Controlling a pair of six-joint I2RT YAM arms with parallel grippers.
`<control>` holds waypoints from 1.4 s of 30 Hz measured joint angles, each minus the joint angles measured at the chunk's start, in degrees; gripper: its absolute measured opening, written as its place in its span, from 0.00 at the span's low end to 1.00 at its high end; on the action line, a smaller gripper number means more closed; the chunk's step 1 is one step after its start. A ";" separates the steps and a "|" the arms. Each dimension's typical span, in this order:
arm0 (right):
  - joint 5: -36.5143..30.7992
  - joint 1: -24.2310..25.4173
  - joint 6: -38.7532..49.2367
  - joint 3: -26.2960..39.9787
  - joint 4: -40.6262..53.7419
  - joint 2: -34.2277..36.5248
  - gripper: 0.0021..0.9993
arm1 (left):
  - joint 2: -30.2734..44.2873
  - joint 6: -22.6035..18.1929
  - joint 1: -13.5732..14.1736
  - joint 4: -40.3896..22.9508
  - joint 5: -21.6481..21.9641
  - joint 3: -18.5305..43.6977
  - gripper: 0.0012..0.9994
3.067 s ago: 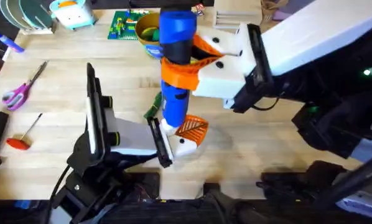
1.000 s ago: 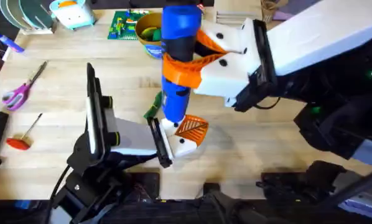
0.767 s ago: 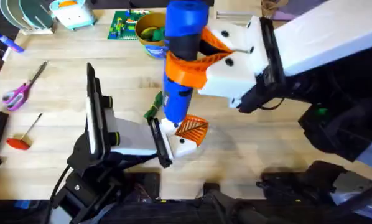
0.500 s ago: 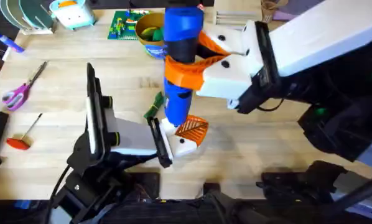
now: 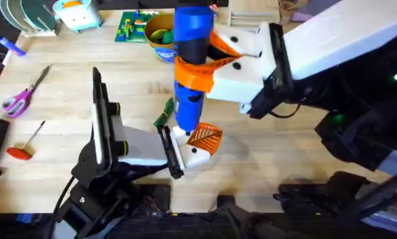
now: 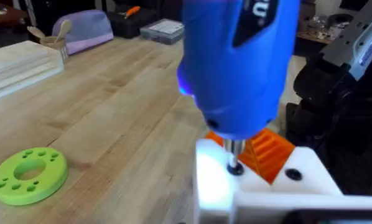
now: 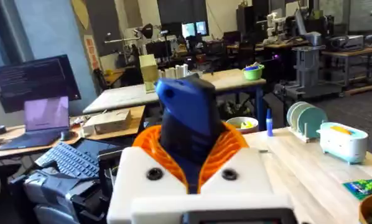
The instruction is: Pick up the gripper from the table and insert it into the empty holder that is missing its gripper. Then pick up a screw, insert it into the mounting hole, and use the screwdriver to tighten it. Finally, clean up the table by picking up the vegetable and placing it into the bucket.
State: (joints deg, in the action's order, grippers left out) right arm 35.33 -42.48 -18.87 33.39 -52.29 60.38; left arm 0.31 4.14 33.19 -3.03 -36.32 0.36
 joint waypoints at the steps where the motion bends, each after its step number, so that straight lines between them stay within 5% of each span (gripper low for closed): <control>1: -0.02 0.00 0.00 0.00 0.00 0.07 0.07 | 0.00 0.00 0.00 -0.02 0.00 0.00 0.01; 26: -1.22 0.02 -0.98 0.50 3.00 0.11 0.07 | 0.00 0.24 0.00 -0.06 -0.13 0.00 0.01; 42: -0.96 0.32 -0.14 0.50 -6.06 0.09 0.07 | 0.00 0.22 0.00 -0.02 -0.11 0.00 0.01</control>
State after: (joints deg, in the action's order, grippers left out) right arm 34.37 -42.16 -19.01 33.89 -58.35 60.47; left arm 0.32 4.36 33.19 -3.05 -36.42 0.36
